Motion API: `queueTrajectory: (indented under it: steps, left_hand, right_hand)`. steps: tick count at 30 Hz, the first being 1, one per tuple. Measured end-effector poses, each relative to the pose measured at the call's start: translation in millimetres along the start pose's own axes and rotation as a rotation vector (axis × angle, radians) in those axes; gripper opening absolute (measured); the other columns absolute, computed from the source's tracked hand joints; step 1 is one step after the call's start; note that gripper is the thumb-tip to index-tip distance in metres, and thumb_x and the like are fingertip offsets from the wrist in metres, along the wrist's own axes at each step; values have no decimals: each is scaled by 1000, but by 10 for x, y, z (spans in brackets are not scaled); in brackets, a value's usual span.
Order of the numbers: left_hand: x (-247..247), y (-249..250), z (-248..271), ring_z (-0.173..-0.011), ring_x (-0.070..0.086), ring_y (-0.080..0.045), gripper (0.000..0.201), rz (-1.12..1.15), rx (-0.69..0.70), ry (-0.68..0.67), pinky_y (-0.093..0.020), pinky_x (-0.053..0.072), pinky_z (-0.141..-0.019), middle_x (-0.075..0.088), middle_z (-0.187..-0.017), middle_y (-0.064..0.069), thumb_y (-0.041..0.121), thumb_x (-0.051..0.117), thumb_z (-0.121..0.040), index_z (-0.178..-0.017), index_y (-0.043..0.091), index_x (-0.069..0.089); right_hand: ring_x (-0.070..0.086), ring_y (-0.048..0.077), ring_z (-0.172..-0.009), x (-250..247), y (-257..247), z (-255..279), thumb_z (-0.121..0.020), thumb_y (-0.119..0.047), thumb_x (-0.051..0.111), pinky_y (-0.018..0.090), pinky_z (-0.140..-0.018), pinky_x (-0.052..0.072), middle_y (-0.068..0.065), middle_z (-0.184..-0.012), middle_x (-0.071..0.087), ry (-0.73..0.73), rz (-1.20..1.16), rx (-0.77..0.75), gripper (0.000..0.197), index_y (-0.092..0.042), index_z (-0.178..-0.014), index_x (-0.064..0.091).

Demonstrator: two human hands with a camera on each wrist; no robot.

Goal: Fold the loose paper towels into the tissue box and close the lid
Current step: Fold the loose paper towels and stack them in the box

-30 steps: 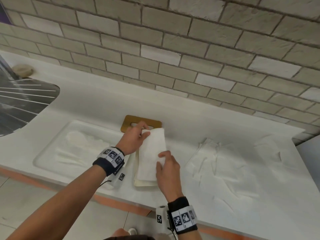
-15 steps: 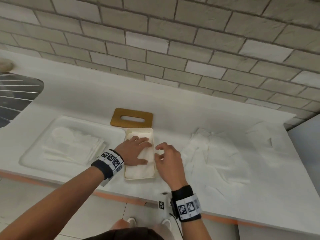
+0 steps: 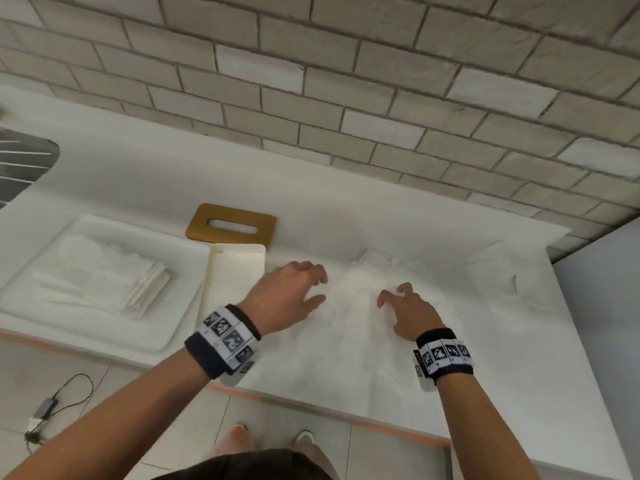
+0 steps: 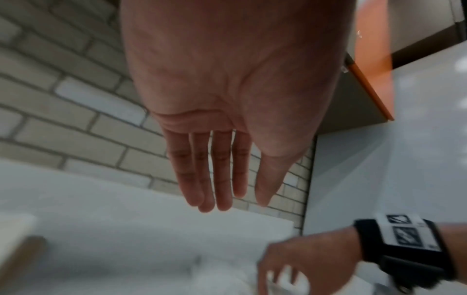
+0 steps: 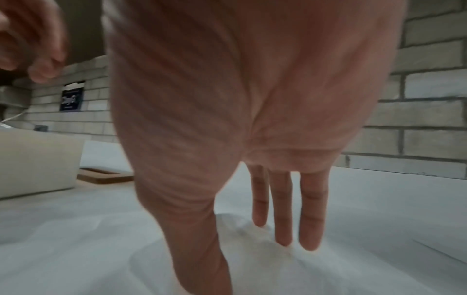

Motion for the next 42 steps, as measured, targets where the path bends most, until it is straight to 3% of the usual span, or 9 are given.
queueTrajectory:
  steps: [4, 8, 14, 17, 21, 25, 30, 34, 42]
  left_hand:
    - [839, 449, -451, -122, 60, -26, 38, 28, -51, -237, -43, 53, -96, 63, -132, -1, 42, 63, -103, -134, 21, 59]
    - [1609, 437, -647, -135, 42, -34, 75, -34, -154, -385, -49, 46, -105, 42, -148, -7, 47, 74, -93, -152, 15, 39]
    - [1823, 437, -700, -124, 38, -24, 47, 13, -133, -211, -38, 35, -96, 46, -129, 0, 39, 80, -89, -130, 25, 61]
    - [1736, 423, -709, -107, 52, -20, 22, 311, -164, -126, -31, 40, -88, 58, -108, 3, 30, 78, -94, -110, 19, 69]
    - [1398, 322, -675, -67, 57, -12, 21, 650, -256, 51, -25, 45, -65, 66, -77, 4, 23, 77, -94, -99, 23, 56]
    - [836, 288, -600, -80, 71, -11, 44, 795, -182, 186, -25, 57, -78, 70, -107, 9, 21, 80, -94, -123, 30, 48]
    - [221, 144, -470, -71, 64, -29, 32, 779, -108, 186, -33, 51, -66, 72, -97, -14, 12, 73, -96, -122, 29, 63]
    - [-111, 22, -306, -80, 58, -5, 13, 761, -18, 89, -32, 48, -70, 71, -84, 1, -7, 70, -91, -92, 6, 74]
    - [-637, -242, 80, -104, 76, -23, 50, 968, -188, 25, -46, 56, -95, 81, -107, -3, 63, 58, -100, -106, 19, 80]
  right_hand:
    - [60, 26, -91, -101, 94, -112, -93, -12, 74, 36, -73, 51, 6, -137, 41, 129, 42, -83, 27, -24, -113, 62]
    - [54, 25, -123, -187, 288, -52, -91, -30, 85, 36, -96, 51, 2, -142, 41, 289, 20, -167, 19, -21, -100, 71]
    - [57, 21, -117, -490, 587, 274, -90, -24, 81, 38, -95, 50, -6, -123, 58, 484, -151, -287, 21, -21, -88, 61]
    - [66, 16, -93, -640, 628, 396, -89, -19, 75, 36, -83, 55, -7, -99, 69, 421, -423, -232, 29, -24, -82, 47]
    - [64, 1, -69, -801, 467, 585, -90, 3, 66, 24, -71, 48, -10, -105, 72, 350, -772, -203, 29, -22, -93, 51]
    - [68, 7, -120, -1045, 45, 944, -92, 21, 57, 22, -93, 53, -4, -137, 69, 208, -1150, -439, 73, -30, -144, 51]
    - [63, 20, -127, -1042, -396, 1054, -93, 18, 66, 29, -104, 46, 0, -123, 73, 285, -1326, -601, 51, -26, -116, 78]
    - [65, 22, -126, -894, -728, 900, -97, 8, 69, 39, -105, 48, 2, -124, 75, 342, -1303, -524, 33, -15, -117, 79]
    - [63, 8, -131, -845, -1428, 899, -101, -13, 76, 21, -101, 45, -14, -127, 75, 493, -1251, -420, 23, -28, -118, 79]
Point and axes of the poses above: each hand's wrist, its own z-axis away from the middle knuckle, its own x-axis out of the palm, y = z × x, the point moved 3 cm from there along -z, towards the middle knuckle
